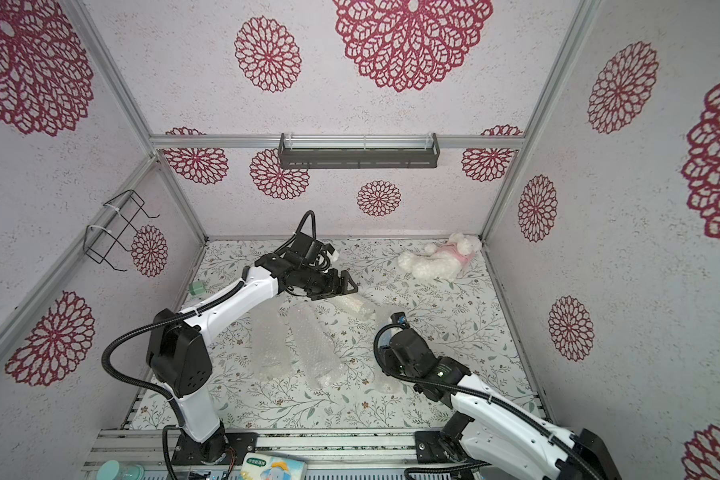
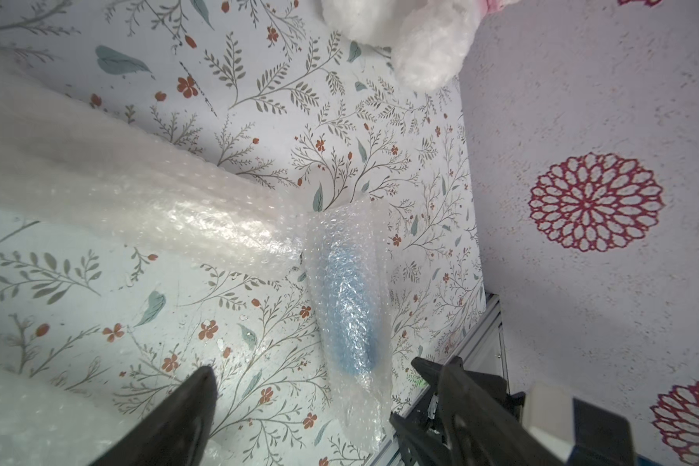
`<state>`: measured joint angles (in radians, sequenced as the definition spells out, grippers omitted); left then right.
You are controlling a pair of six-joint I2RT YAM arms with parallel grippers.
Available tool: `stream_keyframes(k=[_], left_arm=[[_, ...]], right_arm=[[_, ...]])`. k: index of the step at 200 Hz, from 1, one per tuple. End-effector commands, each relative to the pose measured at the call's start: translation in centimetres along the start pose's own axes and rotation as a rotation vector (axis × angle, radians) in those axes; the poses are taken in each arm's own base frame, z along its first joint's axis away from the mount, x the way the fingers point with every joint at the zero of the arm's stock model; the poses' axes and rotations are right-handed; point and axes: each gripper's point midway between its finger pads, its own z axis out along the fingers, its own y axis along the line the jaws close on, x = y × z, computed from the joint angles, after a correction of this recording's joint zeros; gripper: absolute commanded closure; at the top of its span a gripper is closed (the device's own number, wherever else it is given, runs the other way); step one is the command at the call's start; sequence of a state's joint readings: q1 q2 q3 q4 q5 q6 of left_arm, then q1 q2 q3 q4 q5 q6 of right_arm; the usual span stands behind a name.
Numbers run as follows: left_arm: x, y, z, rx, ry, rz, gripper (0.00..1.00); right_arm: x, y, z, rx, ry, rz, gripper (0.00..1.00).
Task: Unwrap the vase from the bubble wrap
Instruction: Unwrap the bubble wrap at the center of the board.
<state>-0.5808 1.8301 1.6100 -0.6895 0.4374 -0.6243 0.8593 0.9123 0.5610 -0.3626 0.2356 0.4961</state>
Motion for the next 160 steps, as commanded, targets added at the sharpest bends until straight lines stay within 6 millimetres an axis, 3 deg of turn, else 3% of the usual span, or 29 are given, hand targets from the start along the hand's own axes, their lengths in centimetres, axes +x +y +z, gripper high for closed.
stream_keyframes(k=[1, 63, 141, 160], left_arm=[[0.3, 0.1, -0.9, 0.005, -0.020, 0.032, 0.10], [0.0, 0.5, -2.3, -0.010, -0.054, 0.035, 0.08], [-0.5, 1.8, -2.3, -0.023, -0.066, -0.011, 0.08], [-0.6, 2.0, -2.3, -0.024, -0.069, -0.018, 0.08]], right_arm=[[-1.7, 1.0, -0.8, 0.083, -0.042, -0.097, 0.41], [-1.3, 5.0, -0.6, 0.154, 0.019, -0.314, 0.38], [0.7, 4.6, 0.4, 0.239, 0.086, -0.379, 0.44], [1.4, 5.5, 0.5, 0.239, 0.099, -0.426, 0.44]])
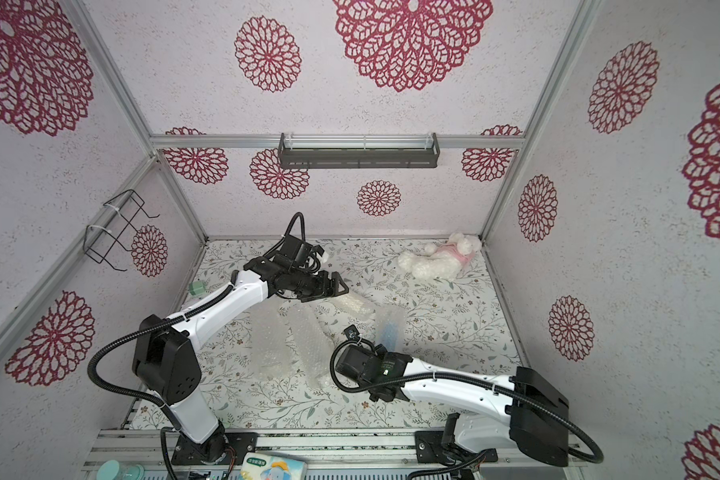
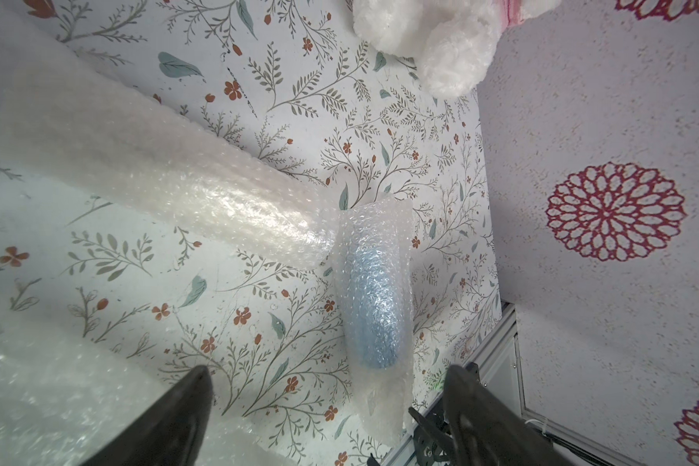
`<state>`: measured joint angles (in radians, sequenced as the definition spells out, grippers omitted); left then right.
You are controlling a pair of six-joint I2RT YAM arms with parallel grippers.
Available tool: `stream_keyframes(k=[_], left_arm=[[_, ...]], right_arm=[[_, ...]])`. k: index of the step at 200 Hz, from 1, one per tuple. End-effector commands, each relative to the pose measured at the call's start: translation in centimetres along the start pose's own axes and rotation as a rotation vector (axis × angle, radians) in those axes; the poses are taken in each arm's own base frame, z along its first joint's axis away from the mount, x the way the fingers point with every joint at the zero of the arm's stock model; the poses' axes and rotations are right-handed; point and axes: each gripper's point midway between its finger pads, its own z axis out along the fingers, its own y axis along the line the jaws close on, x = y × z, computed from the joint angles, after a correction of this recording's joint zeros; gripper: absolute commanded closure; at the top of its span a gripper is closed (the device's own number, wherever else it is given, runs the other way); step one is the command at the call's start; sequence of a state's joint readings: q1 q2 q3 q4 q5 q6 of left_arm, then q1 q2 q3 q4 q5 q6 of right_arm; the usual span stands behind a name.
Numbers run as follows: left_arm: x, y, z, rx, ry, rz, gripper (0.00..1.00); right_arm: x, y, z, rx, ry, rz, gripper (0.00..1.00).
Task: Unwrap the vase from the bubble wrap
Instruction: Unwrap the bubble wrap at the center of the board.
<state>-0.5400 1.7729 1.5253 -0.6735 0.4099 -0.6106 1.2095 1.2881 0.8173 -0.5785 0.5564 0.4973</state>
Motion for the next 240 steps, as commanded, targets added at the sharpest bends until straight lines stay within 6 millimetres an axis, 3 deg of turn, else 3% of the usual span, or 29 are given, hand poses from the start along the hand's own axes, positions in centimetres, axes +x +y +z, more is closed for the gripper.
stream_keyframes(k=[1, 26, 71, 127, 169, 186, 191, 240], left_arm=[[-0.8, -0.5, -1.1, 0.019, -0.039, 0.002, 0.08], [-0.8, -0.3, -1.0, 0.017, -0.039, -0.003, 0.08], [-0.7, -0.2, -0.7, 0.017, -0.032, -0.011, 0.08], [-0.7, -0.2, -0.7, 0.019, -0.035, -0.017, 0.08], [-0.7, -0.2, -0.7, 0.018, -0.036, -0.018, 0.08], [-0.7, -0.2, -0.8, 0.020, -0.036, -0.017, 0.08], [-0.7, -0.2, -0.8, 0.021, -0.036, -0.018, 0.08], [-0.7, -0.3, -0.8, 0.020, -0.037, -0.016, 0.08]], right_arm=[[-0.4, 0.1, -0.4, 0.042, -0.005, -0.026, 0.44], [-0.1, 0.0, 0.1, 0.072, 0.008, -0.035, 0.45], [0.1, -0.7, 0.6, 0.127, 0.005, -0.028, 0.57], [0.2, 0.1, 1.3, 0.110, 0.013, -0.032, 0.63], [-0.5, -0.9, 0.5, 0.112, -0.016, 0.021, 1.00], [-0.9, -1.4, -0.3, 0.085, -0.051, 0.068, 1.00], [-1.2, -2.5, -0.2, 0.098, -0.055, 0.111, 1.00], [-1.0, -5.7, -1.9, 0.059, -0.144, 0.330, 1.00]])
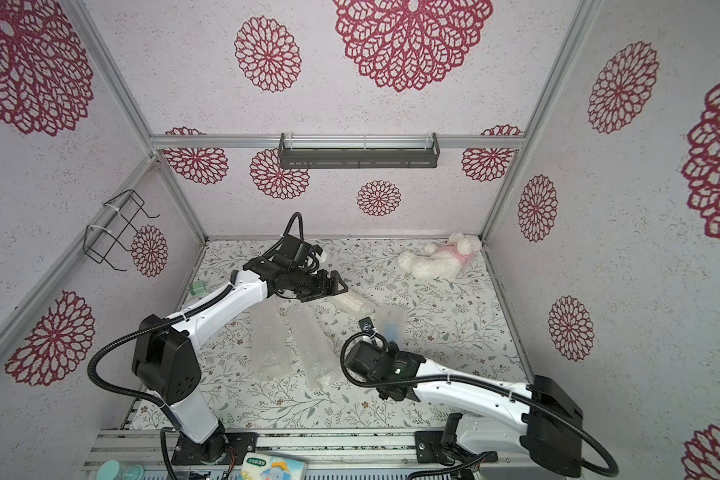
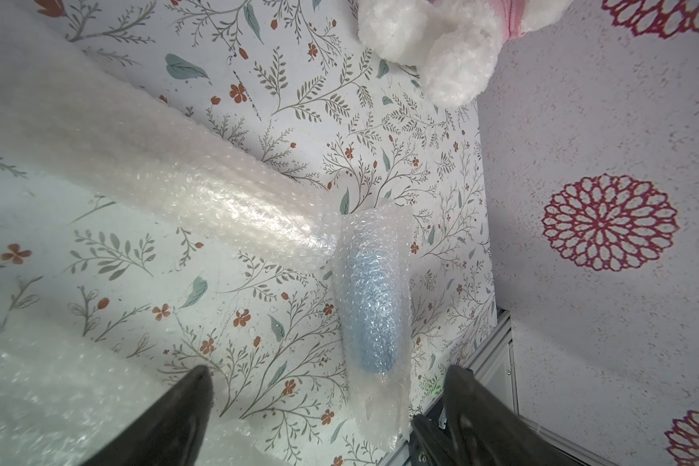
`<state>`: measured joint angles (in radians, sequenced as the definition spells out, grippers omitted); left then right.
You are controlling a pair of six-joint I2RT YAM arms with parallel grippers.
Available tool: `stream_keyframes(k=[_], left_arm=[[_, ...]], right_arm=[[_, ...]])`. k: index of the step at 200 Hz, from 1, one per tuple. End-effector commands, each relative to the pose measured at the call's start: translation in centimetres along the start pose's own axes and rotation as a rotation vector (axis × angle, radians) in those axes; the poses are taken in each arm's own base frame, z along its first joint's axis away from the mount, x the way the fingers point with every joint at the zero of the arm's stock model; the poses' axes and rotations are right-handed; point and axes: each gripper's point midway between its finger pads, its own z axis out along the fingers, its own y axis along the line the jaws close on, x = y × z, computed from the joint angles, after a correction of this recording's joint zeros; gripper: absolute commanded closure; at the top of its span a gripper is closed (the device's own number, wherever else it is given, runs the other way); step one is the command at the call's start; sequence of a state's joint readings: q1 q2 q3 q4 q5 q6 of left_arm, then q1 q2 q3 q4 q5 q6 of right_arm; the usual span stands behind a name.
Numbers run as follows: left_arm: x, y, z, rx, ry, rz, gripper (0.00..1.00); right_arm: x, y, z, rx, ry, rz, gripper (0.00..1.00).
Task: Unwrap the vase from the bubble wrap
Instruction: Unwrap the bubble wrap at the center of the board.
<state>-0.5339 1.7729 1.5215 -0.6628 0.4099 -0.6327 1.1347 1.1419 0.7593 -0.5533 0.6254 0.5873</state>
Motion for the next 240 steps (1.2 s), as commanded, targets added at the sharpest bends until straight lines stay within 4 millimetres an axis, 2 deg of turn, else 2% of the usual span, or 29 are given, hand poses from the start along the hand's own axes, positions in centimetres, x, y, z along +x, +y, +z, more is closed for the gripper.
stream_keyframes(k=[1, 25, 44, 66, 84, 112, 152, 175, 240], left_arm=[[-0.5, -0.4, -0.7, 0.019, -0.029, 0.007, 0.08], [-0.5, -0.4, -0.6, 0.018, -0.027, 0.003, 0.08], [-0.5, -0.4, -0.6, 0.019, -0.027, 0.005, 0.08], [-0.5, -0.4, -0.7, 0.018, -0.026, 0.007, 0.08], [-0.5, -0.3, -0.9, 0.010, -0.030, 0.012, 0.08], [-0.6, -0.3, -1.1, 0.000, -0.038, 0.021, 0.08], [-0.8, 0.0, -1.1, -0.002, -0.037, 0.015, 0.07], [-0.9, 0.1, -1.2, -0.001, -0.040, 0.013, 0.07], [-0.9, 0.1, -1.0, 0.003, -0.036, 0.007, 0.07]], right_arm=[[-0.3, -1.7, -0.7, 0.003, -0.040, 0.127, 1.00], [0.2, -2.1, -0.8, -0.037, -0.046, 0.186, 1.00], [0.7, -0.9, -0.3, -0.085, -0.011, 0.160, 1.00], [1.0, 1.1, 0.4, -0.128, 0.060, 0.093, 0.71], [1.1, 1.9, 0.9, -0.094, 0.115, 0.029, 0.62], [1.3, 1.8, 1.4, 0.001, 0.173, -0.059, 0.52], [1.9, 2.7, 2.0, 0.049, 0.229, -0.152, 0.49], [1.9, 2.5, 1.9, 0.112, 0.242, -0.213, 0.50], [2.5, 2.4, 3.1, 0.243, 0.275, -0.339, 0.58]])
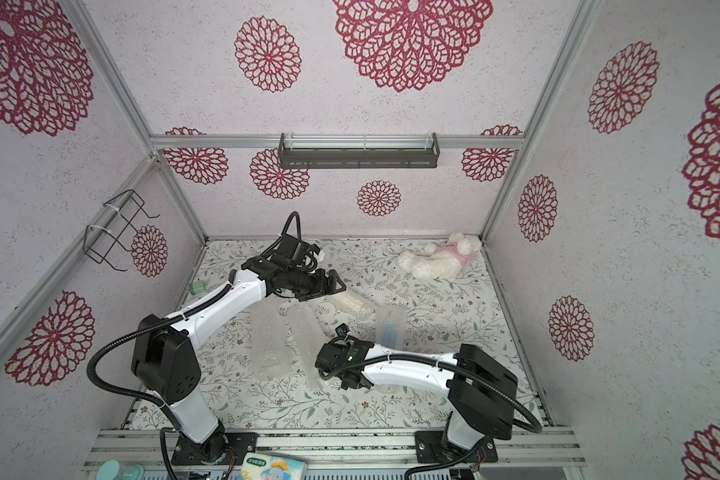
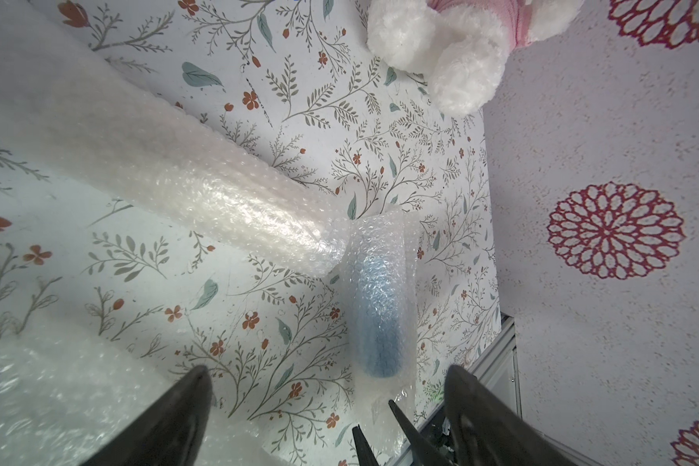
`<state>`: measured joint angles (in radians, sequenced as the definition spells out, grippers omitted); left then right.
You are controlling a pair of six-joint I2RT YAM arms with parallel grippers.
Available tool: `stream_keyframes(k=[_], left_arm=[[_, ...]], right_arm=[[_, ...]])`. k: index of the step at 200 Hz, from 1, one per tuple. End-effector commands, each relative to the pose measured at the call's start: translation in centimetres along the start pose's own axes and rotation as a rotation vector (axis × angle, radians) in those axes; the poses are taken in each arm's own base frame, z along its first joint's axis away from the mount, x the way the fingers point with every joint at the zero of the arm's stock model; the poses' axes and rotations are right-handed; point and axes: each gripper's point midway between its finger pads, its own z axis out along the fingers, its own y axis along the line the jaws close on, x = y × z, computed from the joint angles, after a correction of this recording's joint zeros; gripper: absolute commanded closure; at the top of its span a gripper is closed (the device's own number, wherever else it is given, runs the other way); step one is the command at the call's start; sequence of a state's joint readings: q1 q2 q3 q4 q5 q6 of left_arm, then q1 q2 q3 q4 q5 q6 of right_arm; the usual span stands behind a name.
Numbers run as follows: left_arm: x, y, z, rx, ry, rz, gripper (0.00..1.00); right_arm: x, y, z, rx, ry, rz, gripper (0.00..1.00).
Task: Unwrap the vase from the bubble wrap
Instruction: Unwrap the bubble wrap at the center of the board.
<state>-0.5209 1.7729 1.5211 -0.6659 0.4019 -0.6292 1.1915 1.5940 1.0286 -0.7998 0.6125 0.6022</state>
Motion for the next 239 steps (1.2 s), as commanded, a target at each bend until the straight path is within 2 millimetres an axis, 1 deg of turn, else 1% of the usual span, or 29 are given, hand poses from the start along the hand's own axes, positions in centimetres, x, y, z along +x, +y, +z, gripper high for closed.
stream_keyframes(k=[1, 18, 23, 35, 45, 47, 49, 66, 97, 132, 156, 186, 197, 210, 239], left_arm=[[-0.5, -0.4, -0.8, 0.015, -0.027, 0.013, 0.07], [-0.5, -0.4, -0.7, 0.016, -0.023, 0.011, 0.07], [-0.5, -0.4, -0.6, 0.016, -0.023, 0.011, 0.07], [-0.5, -0.4, -0.6, 0.017, -0.022, 0.008, 0.07], [-0.4, -0.4, -0.6, 0.017, -0.021, 0.008, 0.07], [-0.5, -0.4, -0.6, 0.017, -0.022, 0.008, 0.07], [-0.5, -0.4, -0.6, 0.017, -0.022, 0.008, 0.07], [-0.5, -0.4, -0.5, 0.017, -0.021, 0.009, 0.07], [-0.5, -0.3, -0.5, 0.015, -0.021, 0.008, 0.07], [-0.4, -0.3, -0.4, 0.015, -0.018, 0.006, 0.07], [-0.4, -0.2, -0.3, 0.014, -0.016, 0.004, 0.07], [-0.3, -0.2, -0.2, 0.015, -0.014, 0.002, 0.07], [-0.3, -0.2, -0.2, 0.015, -0.015, 0.003, 0.07], [-0.2, -0.3, -0.1, 0.015, -0.014, 0.005, 0.07], [-0.1, -0.4, 0.2, 0.008, -0.011, 0.014, 0.07]], right_arm=[[0.0, -1.4, -0.2, 0.100, 0.005, -0.048, 0.59], [-0.1, -1.8, 0.0, 0.133, 0.003, -0.054, 0.63], [-0.2, -1.8, 0.0, 0.140, 0.002, -0.056, 0.66], [-0.4, -2.0, 0.0, 0.158, -0.003, -0.060, 0.75], [-0.6, -2.2, 0.0, 0.173, -0.008, -0.061, 0.86], [-0.5, -1.7, -0.3, 0.169, -0.021, -0.079, 0.88], [-0.5, -1.6, -0.5, 0.169, -0.026, -0.082, 0.90], [-1.0, -1.8, -1.0, 0.181, -0.053, -0.068, 1.00], [-1.4, -3.1, -2.1, 0.191, -0.094, -0.013, 1.00], [-0.8, -4.7, -3.1, 0.174, -0.138, 0.095, 1.00], [-0.2, -5.9, -3.9, 0.128, -0.195, 0.223, 1.00], [0.6, -7.9, -4.8, 0.061, -0.299, 0.476, 1.00], [1.0, -7.9, -4.7, 0.000, -0.334, 0.555, 1.00], [1.7, -8.4, -4.6, -0.047, -0.369, 0.664, 1.00], [3.0, -8.5, -4.0, -0.158, -0.421, 0.799, 1.00]])
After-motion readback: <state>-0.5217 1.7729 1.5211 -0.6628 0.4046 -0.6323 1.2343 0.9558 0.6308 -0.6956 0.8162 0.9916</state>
